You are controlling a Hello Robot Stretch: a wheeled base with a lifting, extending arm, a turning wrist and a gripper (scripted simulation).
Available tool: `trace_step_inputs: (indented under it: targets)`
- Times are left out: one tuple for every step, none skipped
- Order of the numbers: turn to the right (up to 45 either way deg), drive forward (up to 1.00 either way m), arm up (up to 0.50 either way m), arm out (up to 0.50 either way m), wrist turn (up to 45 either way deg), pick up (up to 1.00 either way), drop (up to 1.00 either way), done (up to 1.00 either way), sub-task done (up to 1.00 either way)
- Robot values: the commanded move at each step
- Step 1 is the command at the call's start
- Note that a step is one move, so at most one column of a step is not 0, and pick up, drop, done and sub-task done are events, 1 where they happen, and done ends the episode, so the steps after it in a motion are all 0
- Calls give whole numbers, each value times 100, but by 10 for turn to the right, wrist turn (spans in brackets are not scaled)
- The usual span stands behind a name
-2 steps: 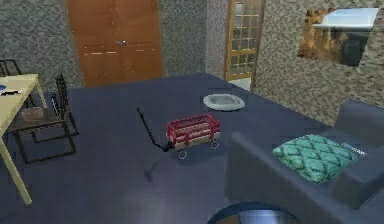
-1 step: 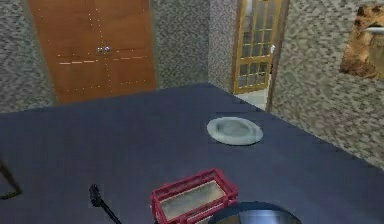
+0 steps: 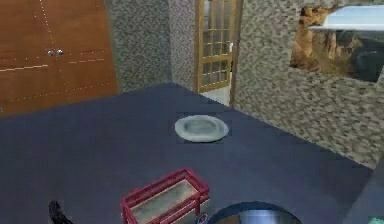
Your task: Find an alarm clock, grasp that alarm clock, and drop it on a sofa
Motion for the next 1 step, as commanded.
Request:
trace_step_inputs:
  targets:
    - [0,15,0,0,0,0,0,0,0]
